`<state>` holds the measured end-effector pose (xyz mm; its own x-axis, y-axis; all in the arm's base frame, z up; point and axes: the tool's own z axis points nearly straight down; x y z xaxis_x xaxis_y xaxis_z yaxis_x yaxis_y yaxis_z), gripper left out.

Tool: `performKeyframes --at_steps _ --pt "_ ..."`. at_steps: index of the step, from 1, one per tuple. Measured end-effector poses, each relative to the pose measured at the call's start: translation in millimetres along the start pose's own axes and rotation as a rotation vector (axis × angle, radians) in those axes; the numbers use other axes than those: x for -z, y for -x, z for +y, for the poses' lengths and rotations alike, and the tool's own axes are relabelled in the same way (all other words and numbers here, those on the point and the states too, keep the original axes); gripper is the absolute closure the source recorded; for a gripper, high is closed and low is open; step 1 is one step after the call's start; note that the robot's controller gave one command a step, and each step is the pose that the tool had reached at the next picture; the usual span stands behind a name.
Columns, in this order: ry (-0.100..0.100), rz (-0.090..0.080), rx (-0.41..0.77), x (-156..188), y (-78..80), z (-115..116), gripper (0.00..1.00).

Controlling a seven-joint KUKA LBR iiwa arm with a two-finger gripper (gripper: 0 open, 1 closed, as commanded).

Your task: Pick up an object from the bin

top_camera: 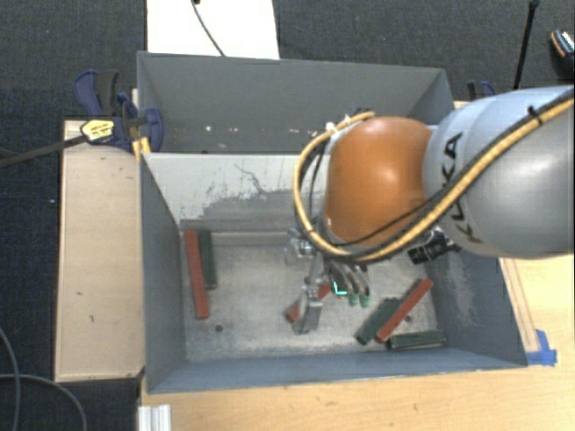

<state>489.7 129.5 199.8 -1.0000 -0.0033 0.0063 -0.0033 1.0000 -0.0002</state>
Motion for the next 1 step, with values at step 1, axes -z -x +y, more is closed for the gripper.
performKeyframes --at_steps 1 --pt "-0.002 -0.001 0.142 -133.1 36.0 -79.7 0.0"
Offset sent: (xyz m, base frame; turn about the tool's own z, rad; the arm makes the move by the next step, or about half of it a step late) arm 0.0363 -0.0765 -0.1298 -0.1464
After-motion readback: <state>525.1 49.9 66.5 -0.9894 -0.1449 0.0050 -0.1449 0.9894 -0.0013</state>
